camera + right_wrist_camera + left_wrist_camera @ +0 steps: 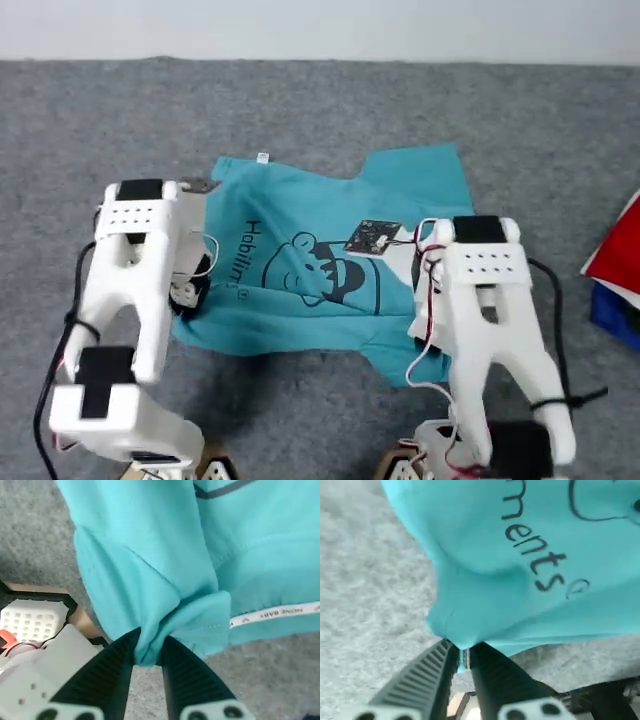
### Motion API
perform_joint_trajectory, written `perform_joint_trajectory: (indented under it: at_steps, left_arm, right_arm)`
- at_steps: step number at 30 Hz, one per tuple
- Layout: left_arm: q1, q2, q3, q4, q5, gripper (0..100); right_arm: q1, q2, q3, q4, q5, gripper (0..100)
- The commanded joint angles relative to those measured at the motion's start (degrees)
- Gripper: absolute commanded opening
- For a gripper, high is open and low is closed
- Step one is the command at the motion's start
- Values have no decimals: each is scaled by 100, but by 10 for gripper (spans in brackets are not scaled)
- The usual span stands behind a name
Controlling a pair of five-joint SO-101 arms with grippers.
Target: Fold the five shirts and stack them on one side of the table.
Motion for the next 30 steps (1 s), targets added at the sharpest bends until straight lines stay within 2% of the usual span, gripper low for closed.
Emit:
perform_joint_trajectory:
  at_steps: [1, 8, 12, 17, 21, 27, 30]
  left_arm:
    - [-53, -730, -66, 211, 88, 13]
    - [-53, -1714, 163, 202, 79, 13]
    - [-18, -1925, 136, 114, 97, 13]
    - [-18, -1916, 163, -905, 123, 13]
    - [35, -1890, 171, -1626, 484, 13]
    - [281, -888, 92, -2875, 510, 13]
    - [431, -308, -268, -2664, 510, 13]
  right_arm:
    - [101, -567, -158, 251, 35, 9]
    - [699, -1209, -158, 189, 53, 9]
    - [1095, -1279, -158, -330, 18, 9]
    - [1253, -1235, -18, -1499, -176, 9]
    - [1086, -1235, 193, -2220, -422, 9]
    - [848, -760, 563, -3530, -457, 9]
    - [857, -198, 536, -3758, -457, 13]
